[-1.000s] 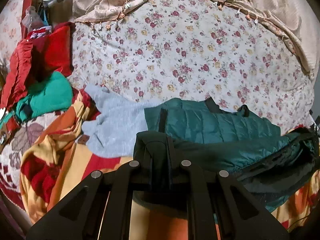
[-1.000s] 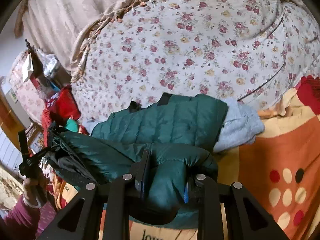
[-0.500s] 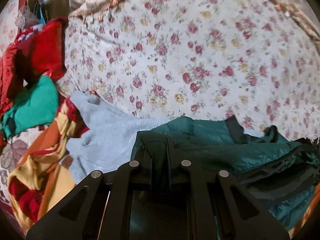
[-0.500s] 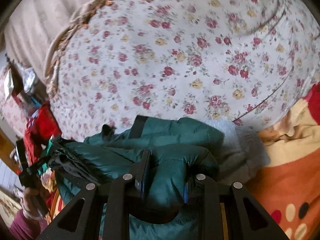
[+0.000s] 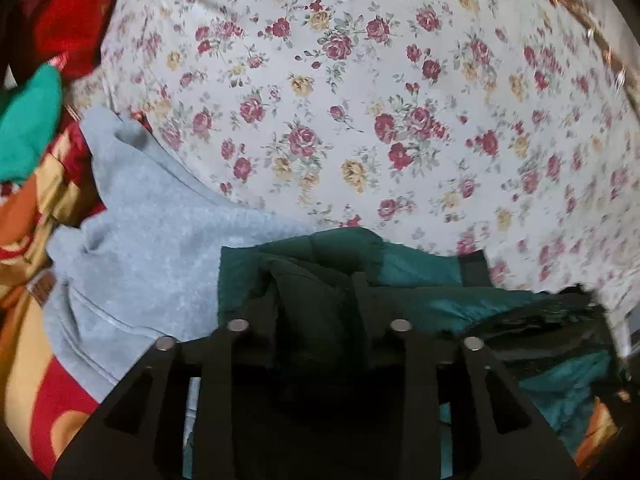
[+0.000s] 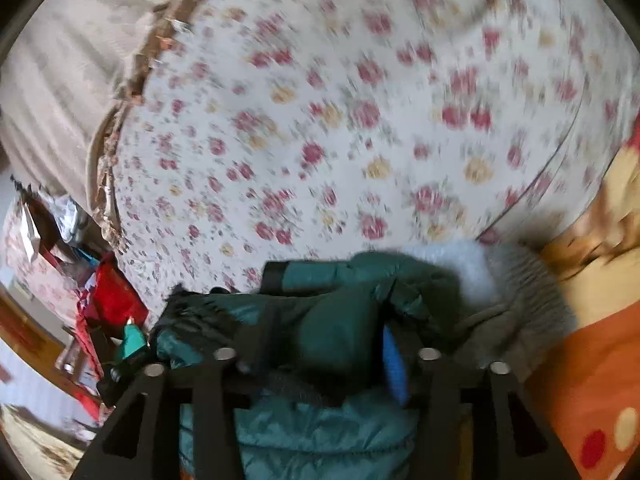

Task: Fold large clothes
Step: 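Grasp the jacket's hem edge with both tools, then lift the hem with both tools and fold it toward the collar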

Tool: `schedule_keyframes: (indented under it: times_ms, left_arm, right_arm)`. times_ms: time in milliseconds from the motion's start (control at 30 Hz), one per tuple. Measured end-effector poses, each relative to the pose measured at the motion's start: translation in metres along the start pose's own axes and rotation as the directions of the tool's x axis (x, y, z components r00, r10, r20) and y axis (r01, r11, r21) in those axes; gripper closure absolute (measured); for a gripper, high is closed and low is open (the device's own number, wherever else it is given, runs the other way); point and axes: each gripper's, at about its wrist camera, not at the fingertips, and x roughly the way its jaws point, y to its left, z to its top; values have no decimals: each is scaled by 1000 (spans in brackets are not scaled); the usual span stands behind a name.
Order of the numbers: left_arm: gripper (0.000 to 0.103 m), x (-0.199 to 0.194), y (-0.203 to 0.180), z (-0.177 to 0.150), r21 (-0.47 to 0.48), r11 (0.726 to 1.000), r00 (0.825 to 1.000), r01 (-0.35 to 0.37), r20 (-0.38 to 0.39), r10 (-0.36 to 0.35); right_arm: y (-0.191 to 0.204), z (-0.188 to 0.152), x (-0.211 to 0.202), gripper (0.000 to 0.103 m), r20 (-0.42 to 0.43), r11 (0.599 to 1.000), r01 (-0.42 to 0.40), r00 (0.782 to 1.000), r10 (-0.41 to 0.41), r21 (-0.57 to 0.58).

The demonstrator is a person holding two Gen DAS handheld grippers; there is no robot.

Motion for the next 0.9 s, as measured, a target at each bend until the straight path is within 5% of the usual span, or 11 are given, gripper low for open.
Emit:
schedule_keyframes:
  times_ms: [67, 100, 167, 300, 500, 700, 900]
  left_arm:
    - [44, -8, 7, 2, -45, 996, 997, 76, 4, -76]
    - [32, -12, 8, 3, -56, 994, 995, 98, 13, -97]
    - [24, -23, 9, 3, -53, 993, 994, 108, 38, -106]
    - [23, -35, 6, 2, -28, 995, 995, 96, 36, -95]
    - [23, -55, 4, -6, 34, 998, 996, 53, 64, -55]
    - [22, -38, -15, -22, 148, 989, 1000, -13, 18, 11]
    - [22, -12, -24, -34, 191, 977, 996, -90, 16, 89]
  right_arm:
    - [16, -3, -17, 21, 69, 998, 30, 997, -26, -53]
    - [26, -4, -24, 20, 104, 995, 38, 994, -29, -93]
    - [45, -8, -26, 20, 114, 987, 34, 993, -16, -157]
    - [91, -24, 21, 20, -39, 950, 48, 997, -63, -309]
    - [122, -44, 102, 20, -78, 857, 173, 968, -240, -485]
    - [95, -35, 145, 19, -100, 872, 232, 948, -302, -432]
    - [102, -25, 118, 20, -83, 877, 209, 959, -270, -433]
